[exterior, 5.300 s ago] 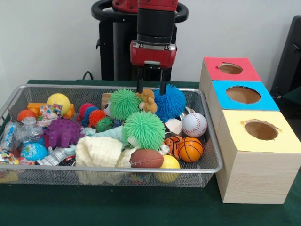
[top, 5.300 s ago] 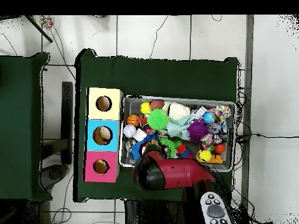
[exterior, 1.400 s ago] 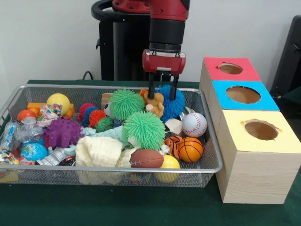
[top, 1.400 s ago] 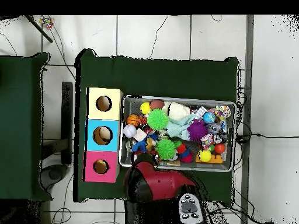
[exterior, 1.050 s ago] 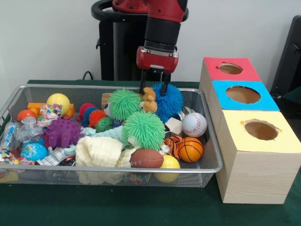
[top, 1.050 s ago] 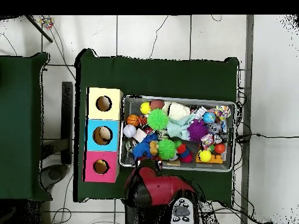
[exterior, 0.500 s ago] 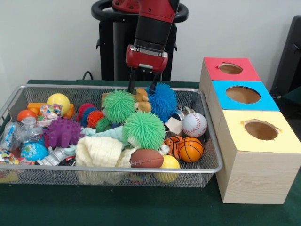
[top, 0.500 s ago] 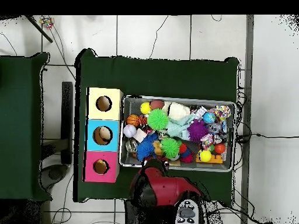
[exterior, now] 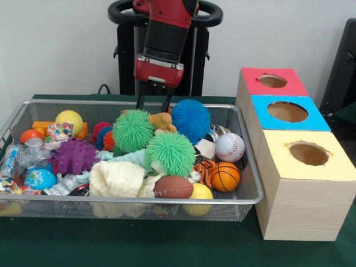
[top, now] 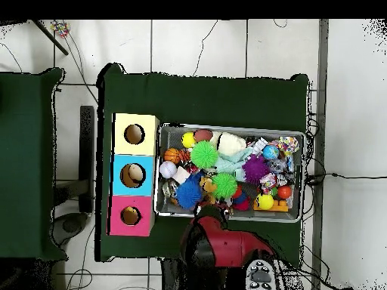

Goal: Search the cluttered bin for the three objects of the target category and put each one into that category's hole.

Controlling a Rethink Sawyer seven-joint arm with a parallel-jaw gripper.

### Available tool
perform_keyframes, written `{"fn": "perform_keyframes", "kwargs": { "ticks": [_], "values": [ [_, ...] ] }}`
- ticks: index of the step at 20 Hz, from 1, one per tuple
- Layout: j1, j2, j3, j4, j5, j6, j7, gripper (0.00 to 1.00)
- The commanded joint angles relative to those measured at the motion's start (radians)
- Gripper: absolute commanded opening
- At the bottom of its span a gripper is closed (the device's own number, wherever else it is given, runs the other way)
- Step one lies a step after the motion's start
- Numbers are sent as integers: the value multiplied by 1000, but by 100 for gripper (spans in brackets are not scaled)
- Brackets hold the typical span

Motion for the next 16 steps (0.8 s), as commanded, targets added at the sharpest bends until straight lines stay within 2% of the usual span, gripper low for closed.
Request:
{"fn": "perform_keyframes", "kwargs": {
  "ticks": [1,6,16],
  "values": [
    [-50,27,97,-81,9,-37,146,100],
    [-75,21,142,-74,5,-6,143,100],
    [-69,18,152,-63,18,9,142,100]
  ]
}}
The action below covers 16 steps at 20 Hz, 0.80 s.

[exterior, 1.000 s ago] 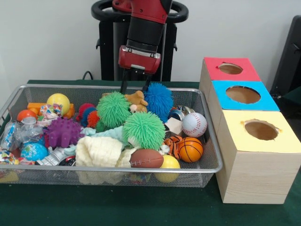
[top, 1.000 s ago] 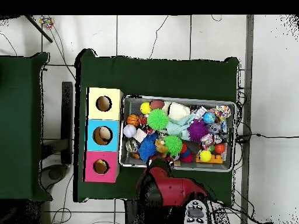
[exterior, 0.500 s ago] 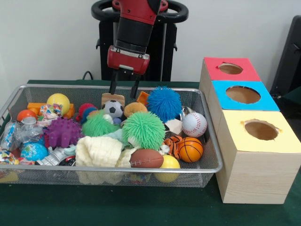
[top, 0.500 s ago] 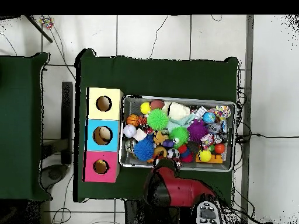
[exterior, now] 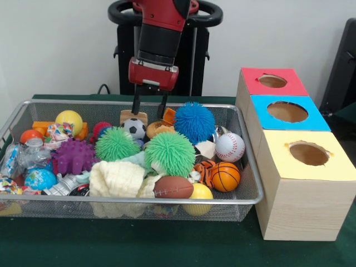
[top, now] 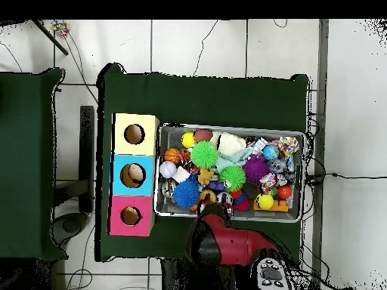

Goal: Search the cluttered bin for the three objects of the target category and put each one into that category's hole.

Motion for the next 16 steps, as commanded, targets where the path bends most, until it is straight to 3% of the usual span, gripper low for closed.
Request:
{"fn": "perform_keyframes", "kwargs": {
  "ticks": [1,16],
  "values": [
    [-14,16,113,-61,17,11,143,100],
    [-5,15,118,-54,25,12,147,100]
  ]
}}
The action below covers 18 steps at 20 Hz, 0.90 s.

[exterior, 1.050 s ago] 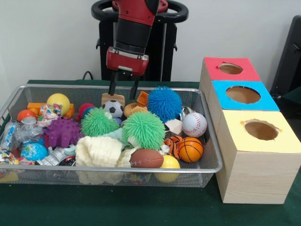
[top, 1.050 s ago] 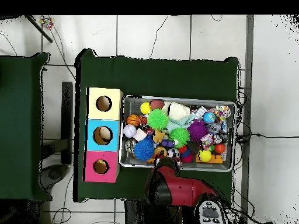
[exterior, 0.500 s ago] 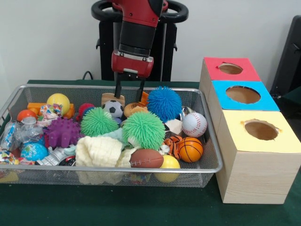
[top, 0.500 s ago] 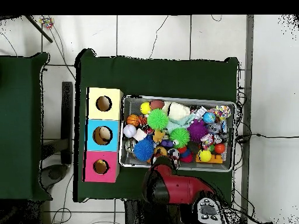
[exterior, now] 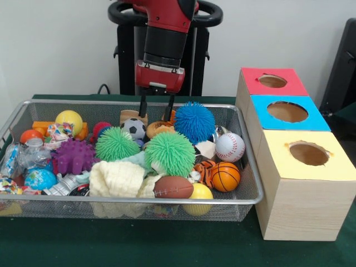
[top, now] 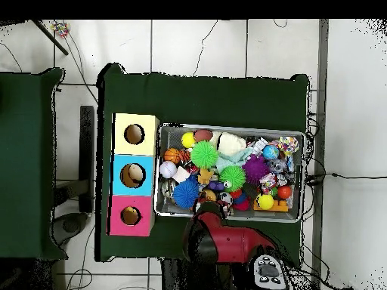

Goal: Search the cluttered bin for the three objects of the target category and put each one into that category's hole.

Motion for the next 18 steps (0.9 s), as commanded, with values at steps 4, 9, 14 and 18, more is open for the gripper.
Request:
{"fn": "perform_keyframes", "kwargs": {
  "ticks": [4,9,14,18],
  "values": [
    [0,3,93,-55,30,25,145,100],
    [-2,-27,101,-48,32,56,140,100],
    [-9,-50,112,-46,31,88,131,100],
    [-15,-61,124,-48,28,104,125,100]
  ]
}}
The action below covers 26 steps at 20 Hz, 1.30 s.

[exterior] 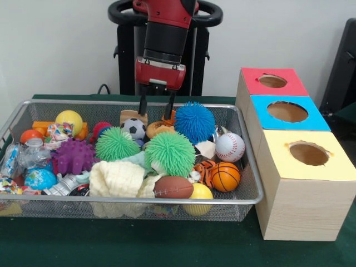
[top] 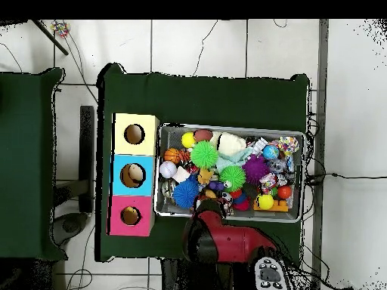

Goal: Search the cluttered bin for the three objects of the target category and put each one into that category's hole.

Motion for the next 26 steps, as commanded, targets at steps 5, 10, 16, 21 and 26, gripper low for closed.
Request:
{"fn": "perform_keyframes", "kwargs": {
  "ticks": [5,10,16,21,26],
  "values": [
    [-29,-30,140,-58,28,120,119,100],
    [-30,-35,150,-64,31,138,114,100],
    [-33,-34,157,-63,30,139,116,100],
    [-48,-33,186,-69,34,173,109,100],
    [-25,-17,159,-91,43,154,115,100]
  ]
}}
